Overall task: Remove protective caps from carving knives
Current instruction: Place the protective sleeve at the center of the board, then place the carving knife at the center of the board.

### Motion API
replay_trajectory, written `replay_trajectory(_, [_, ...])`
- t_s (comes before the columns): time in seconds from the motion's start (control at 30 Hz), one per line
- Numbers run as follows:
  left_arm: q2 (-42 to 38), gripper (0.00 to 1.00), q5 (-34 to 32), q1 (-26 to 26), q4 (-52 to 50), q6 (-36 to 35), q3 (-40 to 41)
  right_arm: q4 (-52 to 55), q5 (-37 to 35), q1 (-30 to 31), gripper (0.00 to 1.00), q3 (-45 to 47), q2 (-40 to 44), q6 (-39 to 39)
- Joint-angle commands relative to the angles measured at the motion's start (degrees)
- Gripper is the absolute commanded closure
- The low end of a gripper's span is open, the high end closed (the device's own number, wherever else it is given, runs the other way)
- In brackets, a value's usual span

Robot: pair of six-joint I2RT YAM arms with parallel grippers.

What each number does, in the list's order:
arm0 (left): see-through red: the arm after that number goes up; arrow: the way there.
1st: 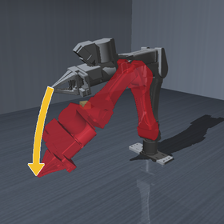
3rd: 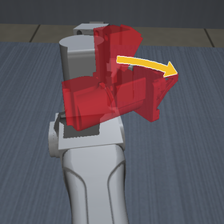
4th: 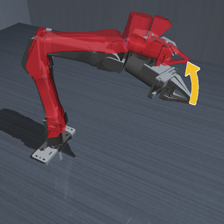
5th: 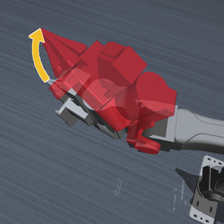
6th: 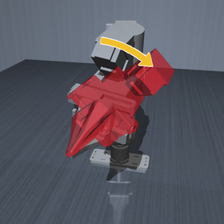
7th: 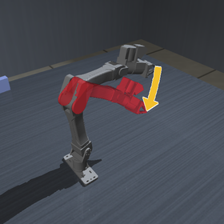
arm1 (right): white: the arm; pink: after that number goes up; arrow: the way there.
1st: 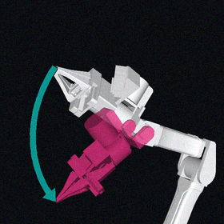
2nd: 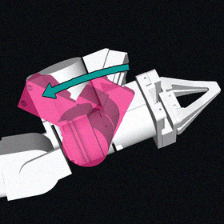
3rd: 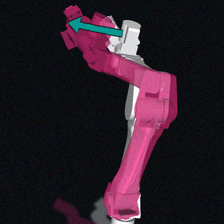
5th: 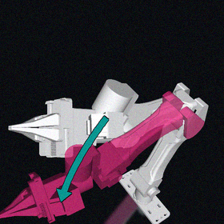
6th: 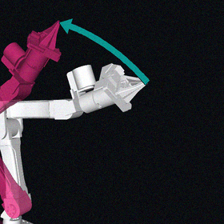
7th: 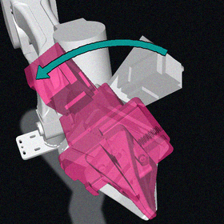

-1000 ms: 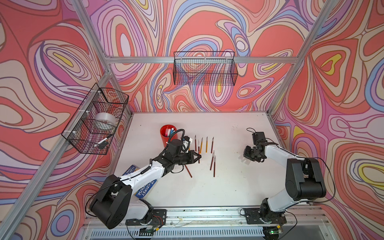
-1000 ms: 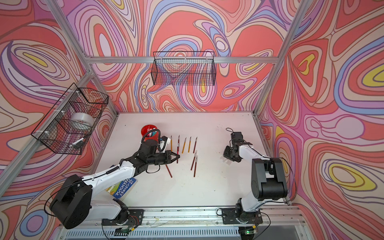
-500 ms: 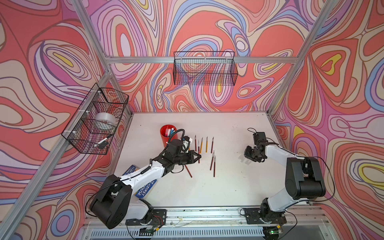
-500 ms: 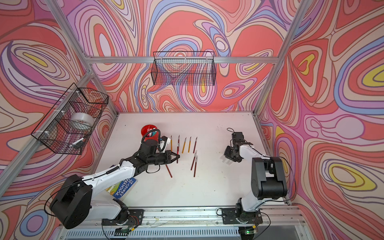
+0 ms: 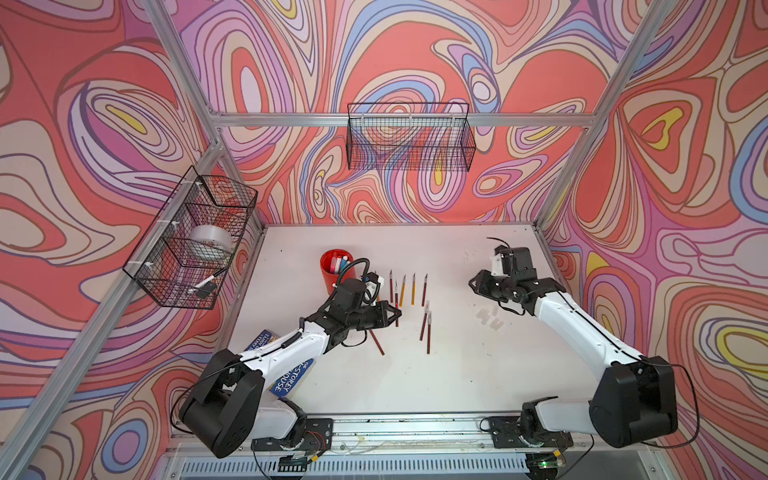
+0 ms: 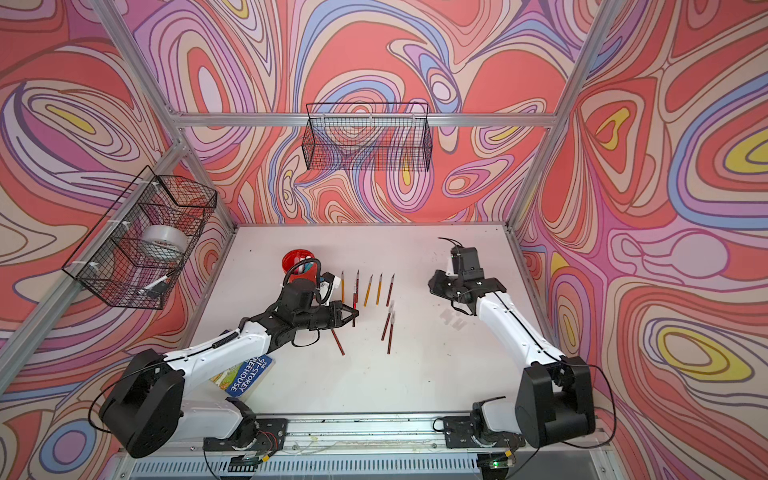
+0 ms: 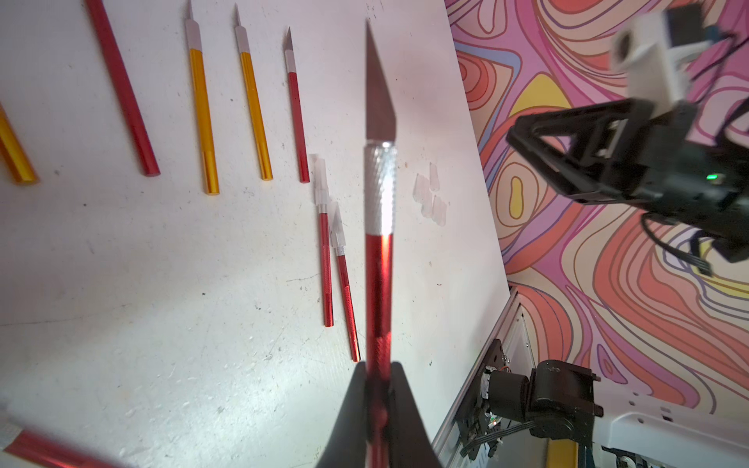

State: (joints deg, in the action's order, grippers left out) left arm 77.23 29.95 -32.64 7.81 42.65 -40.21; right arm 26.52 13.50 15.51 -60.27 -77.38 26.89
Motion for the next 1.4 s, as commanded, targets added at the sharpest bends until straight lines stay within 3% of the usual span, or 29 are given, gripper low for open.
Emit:
replay_trajectory(0.0, [-0.8,1.00,-0.4,-0.1,-0.1,0.1,-1.5,-2.3,5.2,8.0,0.64,-3.4,-2.0,1.4])
replay_trajectory(0.17, [-1.7,1.00,-0.7,-0.1,-0.8,0.0,-1.5,-1.9,2.4,18.3,0.62,-8.6,-5.5,1.3])
replay_trajectory(0.43, [-2.5,1.00,-0.9,-0.1,-2.6,-1.0,-2.4,-0.7,1.2,25.3,0.52,-11.8,-12.7,1.6])
replay_trajectory(0.67, [-3.2,1.00,-0.7,-0.1,-2.7,-1.2,-2.3,-0.6,0.4,26.1,0.67,-13.7,-16.6,1.2])
replay_trajectory(0.87, [-3.1,1.00,-0.3,-0.1,-3.0,-1.5,-2.4,-0.4,-0.6,26.2,0.73,-15.3,-18.1,1.1])
replay_trajectory(1.37, [-3.3,1.00,-0.5,0.0,-3.9,-2.3,-2.6,-0.1,-2.1,26.2,1.00,-16.4,-19.0,1.4])
